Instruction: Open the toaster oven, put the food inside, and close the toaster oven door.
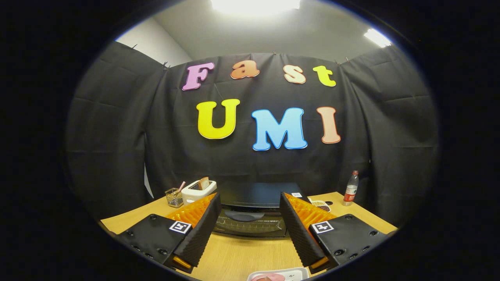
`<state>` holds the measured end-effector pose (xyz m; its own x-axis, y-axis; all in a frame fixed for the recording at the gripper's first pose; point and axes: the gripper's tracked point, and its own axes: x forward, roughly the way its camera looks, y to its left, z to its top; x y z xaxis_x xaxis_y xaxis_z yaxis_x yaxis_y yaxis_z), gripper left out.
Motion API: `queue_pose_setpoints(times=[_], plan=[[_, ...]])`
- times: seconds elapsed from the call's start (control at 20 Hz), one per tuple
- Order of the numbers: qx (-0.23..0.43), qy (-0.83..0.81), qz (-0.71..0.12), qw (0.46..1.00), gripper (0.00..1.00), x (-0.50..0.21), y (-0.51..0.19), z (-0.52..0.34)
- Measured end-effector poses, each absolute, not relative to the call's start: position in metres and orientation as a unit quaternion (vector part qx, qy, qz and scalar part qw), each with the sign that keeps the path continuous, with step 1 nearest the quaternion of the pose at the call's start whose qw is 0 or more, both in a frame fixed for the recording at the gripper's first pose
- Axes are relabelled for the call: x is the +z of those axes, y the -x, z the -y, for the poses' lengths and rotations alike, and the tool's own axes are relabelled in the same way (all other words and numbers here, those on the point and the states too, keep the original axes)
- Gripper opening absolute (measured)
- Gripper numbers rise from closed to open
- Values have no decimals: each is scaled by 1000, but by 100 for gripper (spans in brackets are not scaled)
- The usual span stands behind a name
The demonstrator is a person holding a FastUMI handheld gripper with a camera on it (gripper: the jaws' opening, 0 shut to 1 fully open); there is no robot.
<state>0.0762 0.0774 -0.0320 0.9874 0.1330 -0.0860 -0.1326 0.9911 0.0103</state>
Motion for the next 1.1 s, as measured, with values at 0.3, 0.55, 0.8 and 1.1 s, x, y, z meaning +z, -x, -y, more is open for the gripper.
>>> queue_pose_setpoints(times=[0.3,0.55,0.8,1.1], plan=[[80,-3,-76,994,96,-64,-117,-102],[61,7,-102,993,96,-93,-155,-103],[40,22,-131,990,96,-122,-191,-103],[30,21,-150,988,96,-145,-211,-104]])
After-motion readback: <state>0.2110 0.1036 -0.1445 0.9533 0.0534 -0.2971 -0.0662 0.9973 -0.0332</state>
